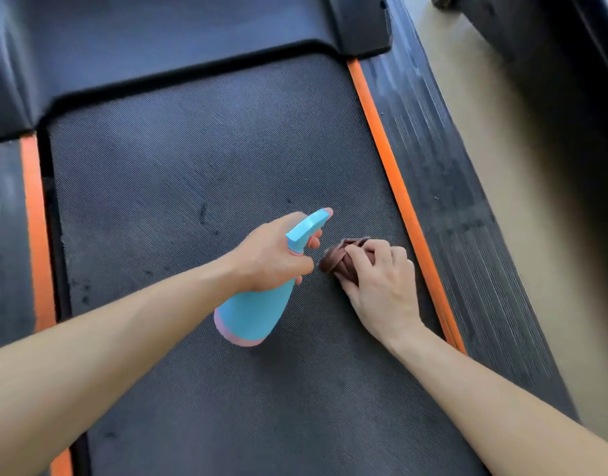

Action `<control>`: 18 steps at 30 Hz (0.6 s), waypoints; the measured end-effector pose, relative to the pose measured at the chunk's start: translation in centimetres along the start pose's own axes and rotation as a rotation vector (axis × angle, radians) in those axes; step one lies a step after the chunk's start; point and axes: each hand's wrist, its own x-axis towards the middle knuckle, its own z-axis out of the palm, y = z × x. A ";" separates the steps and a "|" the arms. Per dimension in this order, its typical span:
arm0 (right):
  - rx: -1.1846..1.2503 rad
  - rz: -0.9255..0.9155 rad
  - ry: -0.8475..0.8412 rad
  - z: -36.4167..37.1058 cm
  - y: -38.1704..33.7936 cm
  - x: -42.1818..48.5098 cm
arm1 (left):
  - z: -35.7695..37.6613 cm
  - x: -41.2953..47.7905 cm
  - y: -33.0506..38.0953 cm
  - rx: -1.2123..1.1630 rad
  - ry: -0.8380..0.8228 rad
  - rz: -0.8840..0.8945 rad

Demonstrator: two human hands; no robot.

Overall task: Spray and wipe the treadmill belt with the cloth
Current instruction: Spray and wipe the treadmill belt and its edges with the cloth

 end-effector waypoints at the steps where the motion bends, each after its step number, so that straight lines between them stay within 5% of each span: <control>1: 0.003 0.016 0.013 0.2 0.0 -0.5 | 0.3 -0.1 -0.3 -0.012 -0.006 -0.005; 18: -0.010 -0.050 0.107 1.3 -0.2 -4.2 | 0.2 1.0 0.3 0.080 0.007 -0.039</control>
